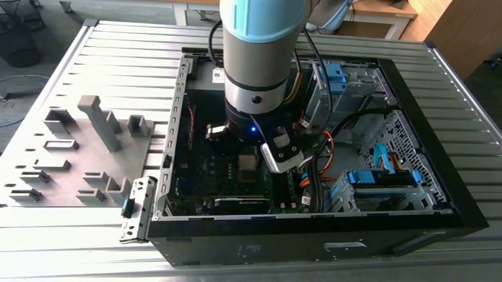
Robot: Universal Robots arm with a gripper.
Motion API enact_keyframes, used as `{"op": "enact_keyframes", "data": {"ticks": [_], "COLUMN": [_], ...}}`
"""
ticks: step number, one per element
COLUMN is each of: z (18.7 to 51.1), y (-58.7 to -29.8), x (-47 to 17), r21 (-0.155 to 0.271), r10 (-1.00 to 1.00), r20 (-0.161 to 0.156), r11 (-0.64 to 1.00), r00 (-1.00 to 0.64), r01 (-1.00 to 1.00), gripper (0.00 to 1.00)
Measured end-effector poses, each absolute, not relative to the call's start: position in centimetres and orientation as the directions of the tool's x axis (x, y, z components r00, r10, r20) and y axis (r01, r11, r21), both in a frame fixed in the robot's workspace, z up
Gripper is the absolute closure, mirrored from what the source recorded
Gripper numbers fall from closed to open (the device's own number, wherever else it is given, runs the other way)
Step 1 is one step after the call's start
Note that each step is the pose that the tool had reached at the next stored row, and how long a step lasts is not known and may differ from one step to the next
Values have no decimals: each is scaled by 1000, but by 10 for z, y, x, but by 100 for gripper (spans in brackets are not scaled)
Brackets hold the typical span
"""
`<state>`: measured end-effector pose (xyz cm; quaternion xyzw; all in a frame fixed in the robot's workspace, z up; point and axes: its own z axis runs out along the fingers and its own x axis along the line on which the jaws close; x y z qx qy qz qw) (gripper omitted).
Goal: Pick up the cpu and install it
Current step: 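Place the cpu into insertion slot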
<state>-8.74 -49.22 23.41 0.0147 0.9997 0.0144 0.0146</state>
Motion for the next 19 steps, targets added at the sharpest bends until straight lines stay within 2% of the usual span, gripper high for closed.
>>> {"op": "enact_keyframes", "data": {"ticks": [19], "z": [217], "y": [-495], "x": [-87], "r21": [29], "r10": [30], "r20": [-29], "r11": [999], "r00": [-999], "r01": [29], "gripper": [53]}}
